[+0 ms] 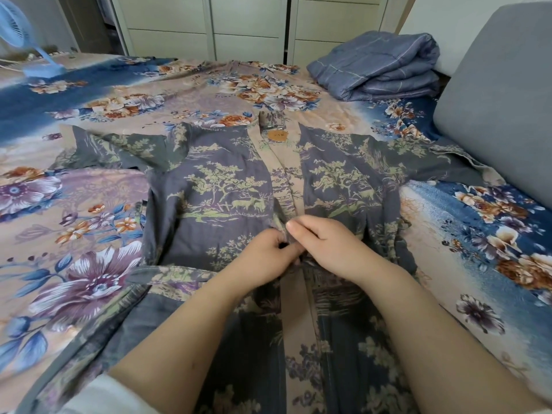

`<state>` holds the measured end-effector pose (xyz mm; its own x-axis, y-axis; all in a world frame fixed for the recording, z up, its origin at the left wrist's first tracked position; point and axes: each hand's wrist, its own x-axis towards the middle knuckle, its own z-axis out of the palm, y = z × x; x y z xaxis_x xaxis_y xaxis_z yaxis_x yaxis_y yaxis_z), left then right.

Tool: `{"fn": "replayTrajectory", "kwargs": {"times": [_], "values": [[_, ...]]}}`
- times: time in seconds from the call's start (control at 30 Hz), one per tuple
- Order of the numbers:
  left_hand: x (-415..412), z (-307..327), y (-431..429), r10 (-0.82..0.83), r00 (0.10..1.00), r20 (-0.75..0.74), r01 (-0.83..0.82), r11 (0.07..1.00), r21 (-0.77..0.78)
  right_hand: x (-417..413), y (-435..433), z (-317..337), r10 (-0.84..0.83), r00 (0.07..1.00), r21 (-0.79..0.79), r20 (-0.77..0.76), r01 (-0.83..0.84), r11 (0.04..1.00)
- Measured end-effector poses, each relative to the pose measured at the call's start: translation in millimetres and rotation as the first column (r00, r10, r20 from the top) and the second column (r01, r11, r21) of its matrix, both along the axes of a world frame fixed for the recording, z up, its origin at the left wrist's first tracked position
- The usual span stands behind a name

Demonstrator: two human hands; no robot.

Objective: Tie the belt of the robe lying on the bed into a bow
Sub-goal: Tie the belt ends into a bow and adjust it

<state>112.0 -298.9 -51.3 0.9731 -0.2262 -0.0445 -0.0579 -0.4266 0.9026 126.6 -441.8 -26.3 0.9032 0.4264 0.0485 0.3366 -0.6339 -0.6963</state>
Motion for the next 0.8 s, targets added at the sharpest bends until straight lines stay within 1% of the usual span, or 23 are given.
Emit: {"fn": "replayTrajectory", "kwargs": {"times": [0.07,0.13,0.27,0.4,0.47,0.53,0.6,0.67,0.8], "values": [[2.8,1.3,4.1,0.034,0.999,-0.038,-0.037,0.995,-0.092,1.2,-4.4,1.0,-0.017,1.000,-0.035,0.003,0.017,0.999],[4.5,0.7,5.1,0.023,0.998,-0.059,-0.032,0.989,-0.147,3.2,-9.6,1.9,-0.033,0.999,-0.081,0.016,0.035,0.996],[6.0,-4.2,6.6,0.001,0.998,-0.055,-0.010,0.988,-0.157,7.3,-21.3,8.0,-0.105,0.992,-0.236,0.068,0.118,0.965],[5.8,-2.9,4.6,0.001,0.997,-0.075,-0.020,0.967,-0.253,8.4,-25.6,13.7,-0.141,0.973,-0.247,0.185,0.185,0.951],[6.1,-2.7,3.3,-0.007,0.997,-0.076,-0.014,0.965,-0.262,7.2,-25.9,17.8,-0.173,0.953,-0.251,0.247,0.236,0.939],[6.6,-3.0,3.7,-0.016,0.997,-0.069,-0.002,0.969,-0.245,4.8,-27.2,24.8,-0.207,0.938,-0.209,0.278,0.269,0.940],[6.3,-3.3,4.5,-0.018,0.997,-0.080,-0.001,0.972,-0.235,1.7,-27.5,33.5,-0.233,0.935,-0.145,0.267,0.278,0.950],[5.4,-2.9,5.1,-0.022,0.994,-0.108,-0.008,0.965,-0.262,-2.2,-27.4,41.0,-0.217,0.953,-0.136,0.213,0.249,0.959],[3.8,-1.1,6.3,-0.026,0.990,-0.137,-0.016,0.955,-0.295,-10.1,-28.8,46.5,-0.117,0.993,-0.263,0.025,0.120,0.957]]}}
